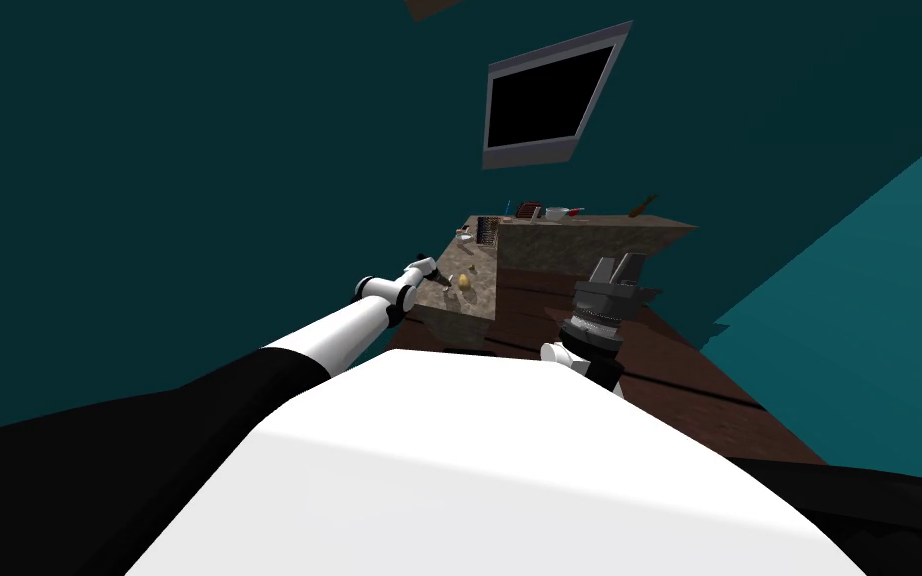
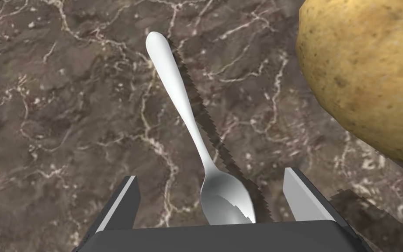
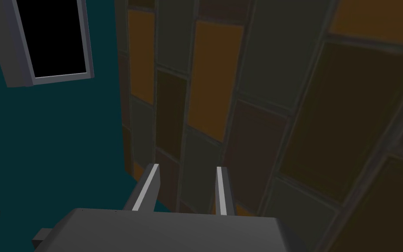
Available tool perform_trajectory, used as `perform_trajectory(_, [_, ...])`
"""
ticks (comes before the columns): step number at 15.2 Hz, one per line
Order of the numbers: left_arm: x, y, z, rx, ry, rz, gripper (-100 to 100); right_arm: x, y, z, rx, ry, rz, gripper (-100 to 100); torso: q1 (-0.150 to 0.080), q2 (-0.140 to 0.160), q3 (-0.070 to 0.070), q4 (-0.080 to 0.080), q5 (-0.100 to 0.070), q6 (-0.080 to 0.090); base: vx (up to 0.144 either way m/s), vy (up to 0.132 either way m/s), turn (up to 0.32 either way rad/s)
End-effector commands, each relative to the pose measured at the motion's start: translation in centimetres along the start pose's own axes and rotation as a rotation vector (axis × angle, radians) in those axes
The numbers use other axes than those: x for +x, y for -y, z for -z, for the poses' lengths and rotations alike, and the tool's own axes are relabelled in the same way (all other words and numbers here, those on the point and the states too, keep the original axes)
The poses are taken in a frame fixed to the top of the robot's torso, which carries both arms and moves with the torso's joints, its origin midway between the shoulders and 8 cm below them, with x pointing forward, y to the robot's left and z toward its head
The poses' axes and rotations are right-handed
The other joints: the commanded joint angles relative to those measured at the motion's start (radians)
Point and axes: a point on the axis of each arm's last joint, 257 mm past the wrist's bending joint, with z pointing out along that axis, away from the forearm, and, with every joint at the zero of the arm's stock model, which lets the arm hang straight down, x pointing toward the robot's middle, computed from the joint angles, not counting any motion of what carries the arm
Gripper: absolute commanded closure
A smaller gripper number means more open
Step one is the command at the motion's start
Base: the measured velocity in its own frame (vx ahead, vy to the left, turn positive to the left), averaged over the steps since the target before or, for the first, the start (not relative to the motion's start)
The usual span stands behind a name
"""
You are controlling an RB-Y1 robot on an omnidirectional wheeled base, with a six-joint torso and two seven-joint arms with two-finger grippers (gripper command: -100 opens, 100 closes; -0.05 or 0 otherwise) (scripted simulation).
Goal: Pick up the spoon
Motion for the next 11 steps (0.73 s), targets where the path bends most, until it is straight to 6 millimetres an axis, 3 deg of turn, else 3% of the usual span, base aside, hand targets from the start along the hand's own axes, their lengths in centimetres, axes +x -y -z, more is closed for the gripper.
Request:
perform_trajectory(1, [-0.3, 0.0, -0.1, -0.002, 0.006, 0.003, -100, 0.0, 0.0, 0.0, 0.0, 0.0, 0.0, 0, 0.0, 0.0, 0.0, 0.0, 0.0, 0.0, 0.0, 0.0, 0.0])
perform_trajectory(7, [-0.6, -0.4, -0.1, -0.014, 0.018, 0.011, -100, 0.0, 0.0, 0.0, 0.0, 0.0, 0.0, 0, 0.0, 0.0, 0.0, 0.0, 0.0, 0.0, 0.0, 0.0, 0.0])
perform_trajectory(10, [-3.6, -1.2, -1.7, -0.029, 0.062, 0.032, -100, 0.0, 0.0, 0.0, 0.0, 0.0, 0.0, 0, -0.001, -0.003, -0.002, -0.001, 0.0, 0.0, 0.059, -0.016, -0.005])
perform_trajectory(11, [-1.8, -0.8, -1.2, -0.015, 0.021, 0.013, -100, 0.0, 0.0, 0.0, 0.0, 0.0, 0.0, 0, -0.001, -0.004, -0.002, -0.001, 0.0, 0.0, 0.041, -0.016, 0.009])
